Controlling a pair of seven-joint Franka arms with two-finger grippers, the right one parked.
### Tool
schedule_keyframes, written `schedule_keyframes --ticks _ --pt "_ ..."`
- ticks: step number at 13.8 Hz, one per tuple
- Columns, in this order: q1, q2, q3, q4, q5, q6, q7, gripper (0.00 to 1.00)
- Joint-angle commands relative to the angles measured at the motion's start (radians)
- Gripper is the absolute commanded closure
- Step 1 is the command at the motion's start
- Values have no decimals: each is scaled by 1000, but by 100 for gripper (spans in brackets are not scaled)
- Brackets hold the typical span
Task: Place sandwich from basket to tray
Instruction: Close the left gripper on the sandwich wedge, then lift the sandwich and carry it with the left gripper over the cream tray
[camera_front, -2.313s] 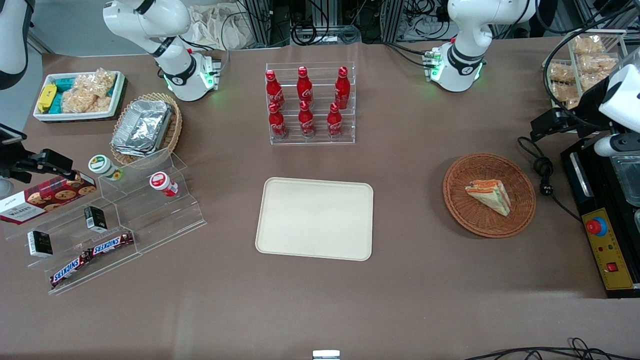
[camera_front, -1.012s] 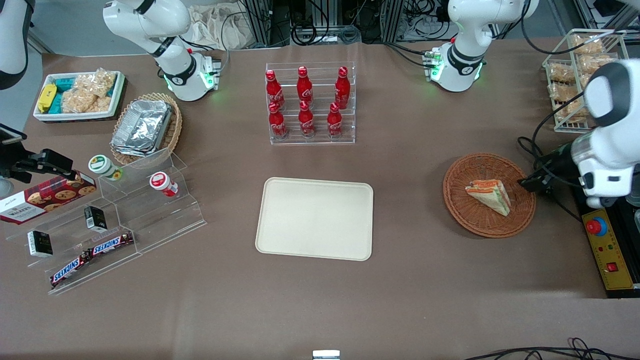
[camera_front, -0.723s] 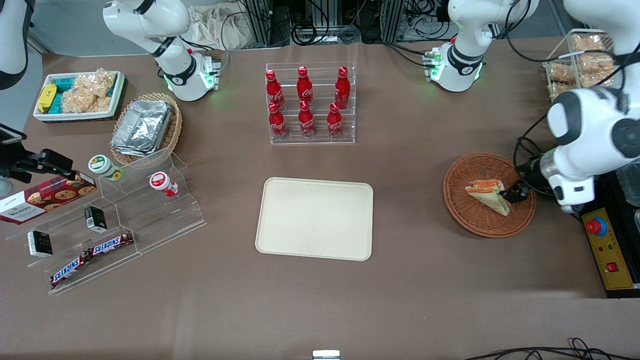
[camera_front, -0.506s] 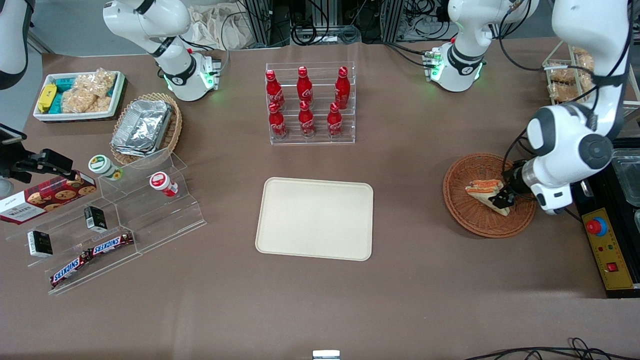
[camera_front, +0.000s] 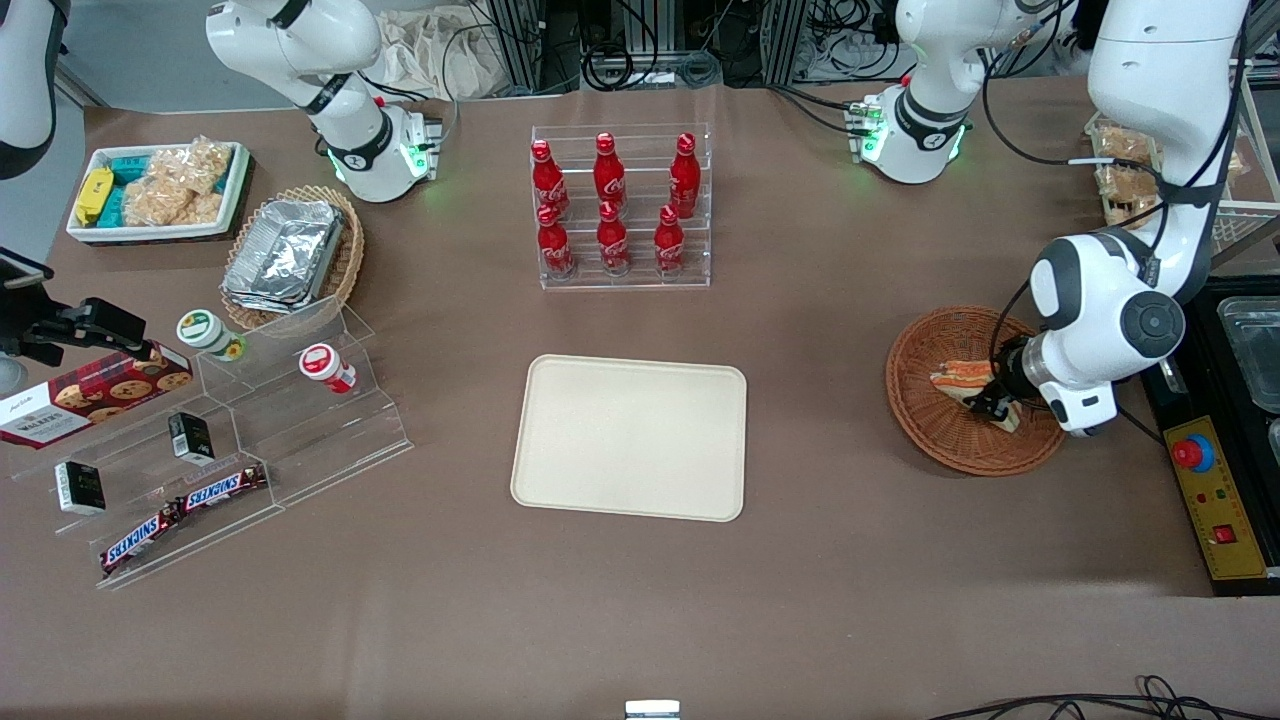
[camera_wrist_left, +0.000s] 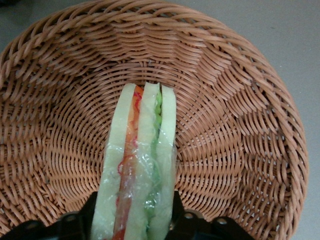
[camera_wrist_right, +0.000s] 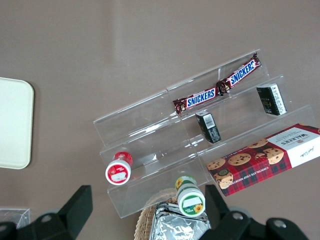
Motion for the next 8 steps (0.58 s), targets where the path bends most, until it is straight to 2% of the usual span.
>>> schedule_keyframes --ticks 1,3,6,8 --pt "-6 -98 -3 4 6 -90 105 100" --pt "-6 -192 -5 79 1 -277 257 100" --pt "-20 -217 -22 269 -16 -522 411 100" --pt "-43 -220 -84 320 -14 -561 462 100"
